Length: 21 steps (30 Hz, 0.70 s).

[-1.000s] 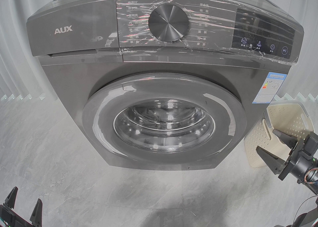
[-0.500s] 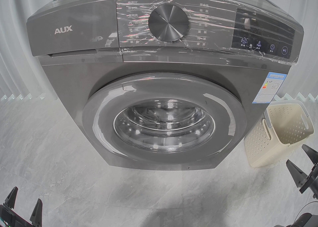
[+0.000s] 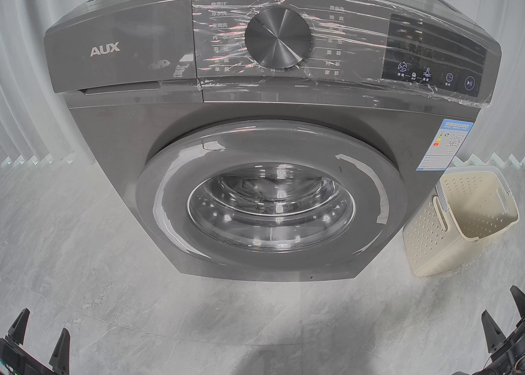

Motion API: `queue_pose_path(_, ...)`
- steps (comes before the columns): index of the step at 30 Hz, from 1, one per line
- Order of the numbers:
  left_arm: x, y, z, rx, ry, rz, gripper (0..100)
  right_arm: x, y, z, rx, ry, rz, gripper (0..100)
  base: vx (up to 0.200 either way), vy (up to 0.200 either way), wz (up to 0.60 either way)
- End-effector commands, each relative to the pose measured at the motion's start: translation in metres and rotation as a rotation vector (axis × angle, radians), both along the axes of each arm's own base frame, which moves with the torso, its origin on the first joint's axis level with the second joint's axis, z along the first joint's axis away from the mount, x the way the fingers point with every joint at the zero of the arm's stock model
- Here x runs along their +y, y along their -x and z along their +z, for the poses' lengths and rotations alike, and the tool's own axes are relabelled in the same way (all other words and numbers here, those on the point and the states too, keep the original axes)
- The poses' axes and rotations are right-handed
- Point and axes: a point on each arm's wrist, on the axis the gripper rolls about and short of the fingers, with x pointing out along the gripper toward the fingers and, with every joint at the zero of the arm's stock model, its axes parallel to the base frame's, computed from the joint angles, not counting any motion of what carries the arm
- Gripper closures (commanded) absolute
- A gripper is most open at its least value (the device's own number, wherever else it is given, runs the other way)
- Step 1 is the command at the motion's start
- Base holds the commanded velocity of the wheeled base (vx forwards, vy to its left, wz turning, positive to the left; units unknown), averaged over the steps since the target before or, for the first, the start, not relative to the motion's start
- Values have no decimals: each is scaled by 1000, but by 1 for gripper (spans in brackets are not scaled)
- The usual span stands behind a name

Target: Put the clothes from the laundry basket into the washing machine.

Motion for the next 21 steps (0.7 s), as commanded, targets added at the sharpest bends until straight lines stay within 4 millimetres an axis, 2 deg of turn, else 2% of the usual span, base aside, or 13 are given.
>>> queue_pose_path(1, 0, 0, -4, 3, 2, 0, 0, -1, 7, -11, -43, -3, -83, 0, 0, 0, 0)
queue_pose_path(8, 0, 0, -4, 3, 0, 0, 0, -3, 7, -16, 1, -4, -187, 0, 0, 0, 0)
queue_pose_path(21, 0, 0, -4, 3, -1, 0, 0, -2, 7, -16, 1, 39, -136, 0, 0, 0, 0)
